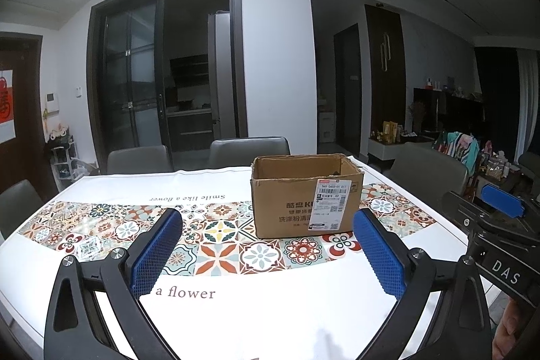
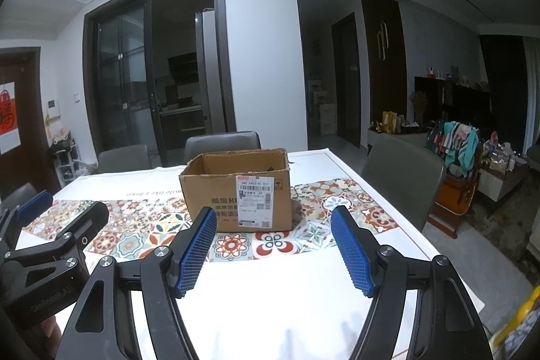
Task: Organize soft objects
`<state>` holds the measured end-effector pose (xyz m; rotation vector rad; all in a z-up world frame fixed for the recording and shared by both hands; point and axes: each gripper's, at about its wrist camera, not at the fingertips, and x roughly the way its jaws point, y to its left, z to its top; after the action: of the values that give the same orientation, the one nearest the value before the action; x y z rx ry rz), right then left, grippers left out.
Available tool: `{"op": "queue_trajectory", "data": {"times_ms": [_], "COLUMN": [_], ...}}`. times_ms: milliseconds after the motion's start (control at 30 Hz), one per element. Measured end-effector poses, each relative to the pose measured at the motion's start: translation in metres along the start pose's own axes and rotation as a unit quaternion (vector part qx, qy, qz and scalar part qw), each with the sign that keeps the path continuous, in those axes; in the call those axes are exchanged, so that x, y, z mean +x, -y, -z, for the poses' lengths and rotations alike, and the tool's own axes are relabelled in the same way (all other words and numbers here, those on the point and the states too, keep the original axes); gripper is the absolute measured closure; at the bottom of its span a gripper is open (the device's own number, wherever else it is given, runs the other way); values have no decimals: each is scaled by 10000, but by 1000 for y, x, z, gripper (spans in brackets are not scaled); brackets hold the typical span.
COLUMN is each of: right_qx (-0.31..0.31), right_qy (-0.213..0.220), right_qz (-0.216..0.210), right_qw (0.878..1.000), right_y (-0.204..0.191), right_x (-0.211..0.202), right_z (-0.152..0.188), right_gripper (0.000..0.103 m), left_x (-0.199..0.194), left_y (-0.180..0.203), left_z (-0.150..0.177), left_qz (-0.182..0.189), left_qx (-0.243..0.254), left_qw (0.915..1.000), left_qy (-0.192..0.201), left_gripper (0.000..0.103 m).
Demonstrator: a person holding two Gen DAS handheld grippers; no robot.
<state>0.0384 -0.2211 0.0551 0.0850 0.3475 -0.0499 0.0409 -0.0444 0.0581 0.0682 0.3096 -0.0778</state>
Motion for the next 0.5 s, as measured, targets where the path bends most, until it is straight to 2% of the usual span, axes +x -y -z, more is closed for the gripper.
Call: {"op": "queue_trajectory", "data": {"times_ms": [500], "right_qx": [2], "right_qy": [-19], "right_qz": [3], "right_qw": [10000], "right_y": [0], "right_x": [-2], "right_z": [5], "right_gripper": [32], "left_x": [1], "left_y": [0], "left_z": [4], "left_qz": [-7], "left_qx": [3], "left_qw": [10000], "left_qy": [-19], "left_gripper": [0]}}
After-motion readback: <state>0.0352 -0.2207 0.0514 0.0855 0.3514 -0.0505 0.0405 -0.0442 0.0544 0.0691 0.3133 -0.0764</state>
